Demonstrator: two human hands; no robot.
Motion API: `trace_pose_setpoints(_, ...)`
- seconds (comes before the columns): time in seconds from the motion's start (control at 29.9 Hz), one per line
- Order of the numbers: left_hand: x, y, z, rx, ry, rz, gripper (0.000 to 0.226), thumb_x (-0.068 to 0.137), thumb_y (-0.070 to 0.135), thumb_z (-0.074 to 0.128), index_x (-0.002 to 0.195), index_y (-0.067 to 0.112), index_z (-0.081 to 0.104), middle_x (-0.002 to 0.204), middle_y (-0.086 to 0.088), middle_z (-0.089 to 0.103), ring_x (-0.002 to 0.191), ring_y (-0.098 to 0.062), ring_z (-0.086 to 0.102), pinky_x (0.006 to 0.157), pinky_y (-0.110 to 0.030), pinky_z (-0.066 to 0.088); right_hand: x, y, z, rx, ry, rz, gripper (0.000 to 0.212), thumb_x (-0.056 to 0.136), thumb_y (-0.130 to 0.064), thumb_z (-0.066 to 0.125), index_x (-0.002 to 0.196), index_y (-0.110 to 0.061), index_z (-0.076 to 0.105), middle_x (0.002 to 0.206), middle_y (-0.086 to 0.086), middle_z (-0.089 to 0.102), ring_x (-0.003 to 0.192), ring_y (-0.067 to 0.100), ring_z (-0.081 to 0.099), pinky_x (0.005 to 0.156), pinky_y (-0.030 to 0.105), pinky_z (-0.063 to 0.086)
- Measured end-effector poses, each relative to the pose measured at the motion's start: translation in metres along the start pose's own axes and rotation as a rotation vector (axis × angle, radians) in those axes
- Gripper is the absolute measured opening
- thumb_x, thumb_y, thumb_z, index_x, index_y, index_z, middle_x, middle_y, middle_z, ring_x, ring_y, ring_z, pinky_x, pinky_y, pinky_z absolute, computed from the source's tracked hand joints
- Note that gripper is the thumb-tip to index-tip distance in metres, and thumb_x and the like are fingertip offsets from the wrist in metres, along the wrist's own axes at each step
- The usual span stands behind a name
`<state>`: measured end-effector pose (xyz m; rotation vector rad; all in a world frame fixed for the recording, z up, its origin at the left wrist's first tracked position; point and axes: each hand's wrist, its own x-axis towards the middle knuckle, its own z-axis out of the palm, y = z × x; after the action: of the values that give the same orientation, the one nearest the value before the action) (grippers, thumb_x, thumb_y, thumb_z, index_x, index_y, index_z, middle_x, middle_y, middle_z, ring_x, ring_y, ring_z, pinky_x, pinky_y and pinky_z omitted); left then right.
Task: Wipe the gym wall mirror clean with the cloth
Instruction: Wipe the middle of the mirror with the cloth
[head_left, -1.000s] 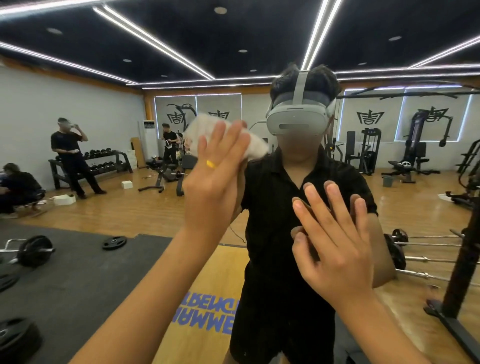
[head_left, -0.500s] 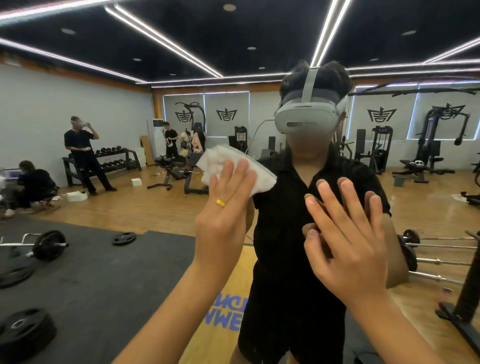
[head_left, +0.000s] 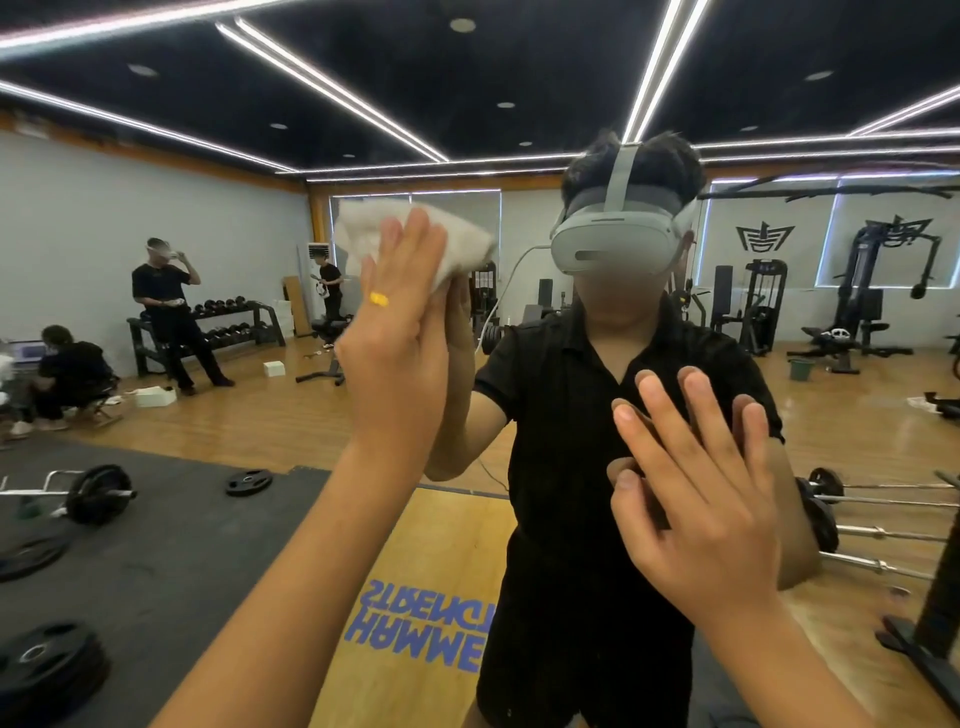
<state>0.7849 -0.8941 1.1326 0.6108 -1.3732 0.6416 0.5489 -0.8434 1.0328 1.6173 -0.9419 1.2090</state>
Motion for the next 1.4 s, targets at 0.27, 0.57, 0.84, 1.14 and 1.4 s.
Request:
trace_pose_setpoints(0.27,-0.067,-0.007,-0.017,-0.009,-0.105,-0.033,0.04,0.103,0.002,0.06,0.142,0.001,0.052,0.148,-0.02,0.053,0.143,-0.037,0.046,0.114,-0.054,0.044,0.004,-0.004,-0.003,-0.013,0.0,0.009,0.041,0.097,-0.017,0.057,0.137,-0.008,0.064,0.151,0.014,0.052,0.149,0.036,0.038,0.125,0.058,0.017)
trace_pose_setpoints(0.57,-0.071,-0.015,-0.024,-0.022,-0.148,0.012,0.037,0.104,0.004,0.055,0.14,-0.002,0.055,0.149,-0.02,0.051,0.142,-0.04,0.046,0.121,-0.051,0.035,-0.005,-0.076,0.02,0.268,-0.075,-0.097,0.041,0.092,-0.013,0.059,0.132,-0.009,0.067,0.15,0.009,0.053,0.147,0.028,0.043,0.126,0.054,0.017)
trace_pose_setpoints(0.84,-0.05,-0.049,-0.04,0.037,-0.106,0.071,0.034,0.112,0.019,0.044,0.136,0.0,0.059,0.145,-0.018,0.055,0.139,-0.035,0.05,0.113,-0.056,0.044,-0.005,-0.118,0.06,0.161,-0.19,-0.01,0.05,0.093,-0.026,0.055,0.142,-0.016,0.058,0.158,0.008,0.044,0.157,0.029,0.023,0.126,0.06,0.006)
trace_pose_setpoints(1.14,-0.002,-0.08,-0.039,-0.021,-0.03,0.043,0.036,0.107,0.018,0.051,0.136,-0.002,0.059,0.144,-0.021,0.056,0.139,-0.039,0.05,0.107,-0.059,0.049,-0.014,-0.121,0.077,-0.026,-0.139,-0.052,0.042,0.099,-0.025,0.05,0.138,-0.017,0.063,0.154,0.006,0.048,0.151,0.036,0.032,0.126,0.06,0.01)
trace_pose_setpoints(1.4,0.002,-0.077,-0.043,-0.029,-0.085,0.025,0.044,0.096,-0.003,0.066,0.139,-0.002,0.057,0.148,-0.02,0.053,0.141,-0.039,0.049,0.113,-0.055,0.045,-0.014,-0.122,0.077,-0.037,-0.138,-0.044,0.041,0.095,-0.024,0.053,0.134,-0.018,0.065,0.15,0.006,0.05,0.156,0.031,0.026,0.126,0.059,0.011)
